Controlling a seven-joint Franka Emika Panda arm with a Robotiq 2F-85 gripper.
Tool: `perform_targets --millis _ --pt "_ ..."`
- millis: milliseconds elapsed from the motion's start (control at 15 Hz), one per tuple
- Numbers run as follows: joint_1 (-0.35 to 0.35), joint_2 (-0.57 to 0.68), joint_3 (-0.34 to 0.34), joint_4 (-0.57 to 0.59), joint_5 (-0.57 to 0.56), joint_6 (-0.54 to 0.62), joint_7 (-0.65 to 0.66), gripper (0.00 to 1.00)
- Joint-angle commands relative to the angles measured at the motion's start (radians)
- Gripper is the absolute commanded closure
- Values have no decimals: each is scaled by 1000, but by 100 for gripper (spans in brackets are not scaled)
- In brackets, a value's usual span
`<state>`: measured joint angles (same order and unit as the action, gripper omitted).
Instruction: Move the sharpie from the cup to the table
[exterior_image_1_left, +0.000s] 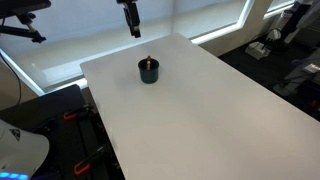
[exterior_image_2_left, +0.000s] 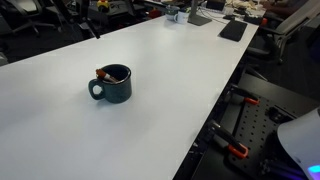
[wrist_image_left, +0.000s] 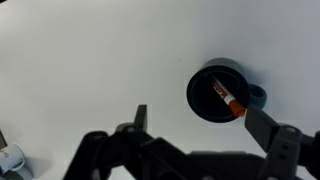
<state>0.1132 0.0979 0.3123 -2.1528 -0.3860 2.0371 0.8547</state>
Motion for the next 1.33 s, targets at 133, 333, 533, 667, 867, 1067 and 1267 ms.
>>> perform_targets --millis 133,333,533,667,867,1067,1267 --pt "49 0 -53 8 6 -1 -5 0" --pt "77 35 -76 34 -24 4 35 0" --pt "108 88 -92 82 -30 -6 53 0" --pt "128 130 -100 119 -22 -5 52 0" --pt "162 202 -120 184 -30 -8 65 0" --pt "193 264 -157 250 -51 -14 117 0" --pt "199 259 -175 233 -29 0 100 0"
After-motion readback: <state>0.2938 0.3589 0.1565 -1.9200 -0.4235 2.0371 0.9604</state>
